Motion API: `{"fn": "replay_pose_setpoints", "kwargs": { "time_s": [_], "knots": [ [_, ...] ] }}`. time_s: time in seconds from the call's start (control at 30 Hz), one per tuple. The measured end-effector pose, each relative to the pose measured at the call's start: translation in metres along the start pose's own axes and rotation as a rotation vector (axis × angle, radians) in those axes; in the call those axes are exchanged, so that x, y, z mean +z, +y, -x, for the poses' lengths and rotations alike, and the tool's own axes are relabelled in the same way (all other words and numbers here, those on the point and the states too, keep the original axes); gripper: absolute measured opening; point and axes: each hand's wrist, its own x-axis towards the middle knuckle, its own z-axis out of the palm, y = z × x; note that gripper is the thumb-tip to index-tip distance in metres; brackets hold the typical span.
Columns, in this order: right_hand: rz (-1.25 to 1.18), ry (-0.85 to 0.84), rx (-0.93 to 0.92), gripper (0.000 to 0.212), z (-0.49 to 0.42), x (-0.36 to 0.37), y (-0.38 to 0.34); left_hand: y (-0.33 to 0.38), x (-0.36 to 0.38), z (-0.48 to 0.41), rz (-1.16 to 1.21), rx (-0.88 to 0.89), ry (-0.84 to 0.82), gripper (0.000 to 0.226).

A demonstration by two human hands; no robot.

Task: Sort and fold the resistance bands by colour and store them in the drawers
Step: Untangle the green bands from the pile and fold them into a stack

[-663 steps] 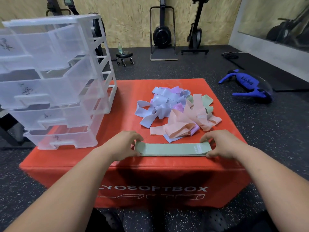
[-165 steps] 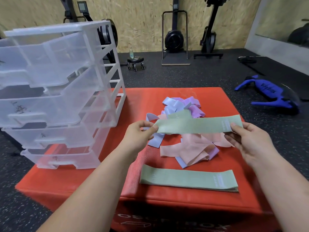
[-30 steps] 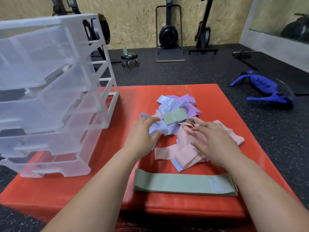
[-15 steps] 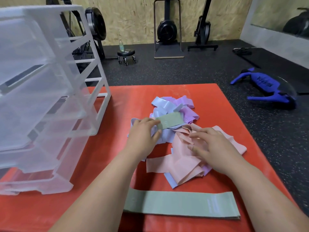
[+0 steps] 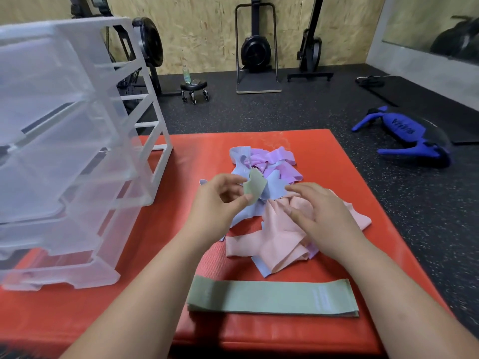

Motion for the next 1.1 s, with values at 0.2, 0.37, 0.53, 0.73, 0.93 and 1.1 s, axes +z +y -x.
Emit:
{"fn": "replay_pose_setpoints", "kwargs": {
  "time_s": [0.2,0.37,0.53,0.73,0.93,1.1],
  "knots": [
    [-0.071,-0.056,-0.211,0.048,-0.007,0.016,-0.028,0.008,-0.007,0.019,-0.096,-0.005,-0.214,0.011],
    [-0.029,-0.078,-0.225,0.018,-0.014,0.023,-0.028,0.000,-0.018,0.021,-0.058,0.029,-0.162,0.005],
    [0.063,-0.040,-0.152,0.025,-0.021,0.023,-0.019,-0.007,-0.030,0.013,0.142,0.018,0.006,0.010],
    [0.076,0.026,-0.078,0.016,-0.025,0.014,-0.011,-0.019,-0.043,0.003,0.302,-0.016,0.163,0.013],
    [0.107,0.012,-0.069,0.013,-0.025,0.005,0.004,-0.028,-0.055,-0.003,0.351,-0.026,0.222,0.018],
    [0.038,0.063,-0.163,0.011,-0.025,-0.008,-0.003,-0.028,-0.055,-0.004,0.354,0.007,0.313,0.017]
  ]
}}
